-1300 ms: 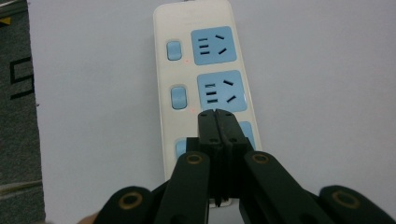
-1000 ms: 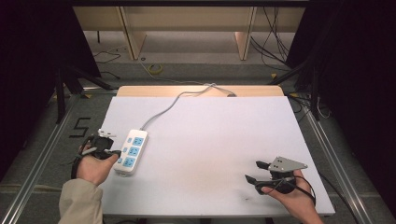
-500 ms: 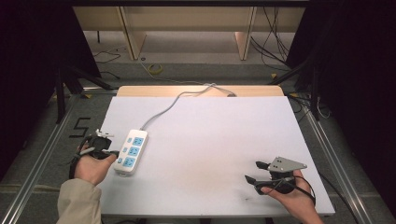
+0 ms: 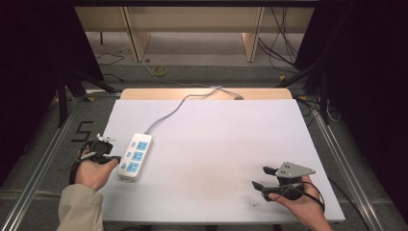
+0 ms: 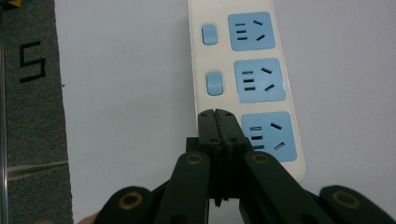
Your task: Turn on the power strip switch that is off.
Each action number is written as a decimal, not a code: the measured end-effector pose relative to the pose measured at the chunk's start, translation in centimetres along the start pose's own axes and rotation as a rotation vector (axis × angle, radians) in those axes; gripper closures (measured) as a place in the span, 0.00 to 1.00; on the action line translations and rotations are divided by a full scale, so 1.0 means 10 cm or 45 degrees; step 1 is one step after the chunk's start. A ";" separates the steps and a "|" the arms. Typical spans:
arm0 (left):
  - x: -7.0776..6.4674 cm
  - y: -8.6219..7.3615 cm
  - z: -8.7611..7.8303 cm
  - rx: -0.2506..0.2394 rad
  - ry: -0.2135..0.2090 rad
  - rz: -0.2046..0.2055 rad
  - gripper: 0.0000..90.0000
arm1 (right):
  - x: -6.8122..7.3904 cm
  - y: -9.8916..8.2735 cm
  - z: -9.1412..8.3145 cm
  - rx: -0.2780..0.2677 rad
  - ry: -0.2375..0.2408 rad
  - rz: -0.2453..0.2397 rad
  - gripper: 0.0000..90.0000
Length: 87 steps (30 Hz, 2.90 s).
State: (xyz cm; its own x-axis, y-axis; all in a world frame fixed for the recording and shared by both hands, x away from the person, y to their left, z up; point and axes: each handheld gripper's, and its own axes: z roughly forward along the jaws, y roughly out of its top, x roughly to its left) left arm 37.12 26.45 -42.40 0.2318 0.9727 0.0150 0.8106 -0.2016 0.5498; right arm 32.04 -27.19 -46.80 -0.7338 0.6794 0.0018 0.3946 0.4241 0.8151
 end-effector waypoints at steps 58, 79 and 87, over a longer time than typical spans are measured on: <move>-0.07 0.12 0.22 0.177 0.013 0.060 1.00 | 0.00 0.01 0.00 -0.005 0.001 -0.003 0.36; -0.10 0.15 0.26 0.197 0.026 0.075 1.00 | 0.00 0.00 0.00 0.000 0.004 -0.005 0.36; -0.11 0.14 0.27 0.197 0.031 0.064 1.00 | 0.00 0.00 0.00 0.000 0.006 -0.008 0.36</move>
State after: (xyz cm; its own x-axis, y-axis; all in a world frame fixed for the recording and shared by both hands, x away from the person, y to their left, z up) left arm 39.44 24.83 -43.88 0.2625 0.9630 0.0607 0.8718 -0.2637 0.4128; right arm 32.02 -27.14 -46.79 -0.7388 0.6740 -0.0010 0.3897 0.4283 0.8153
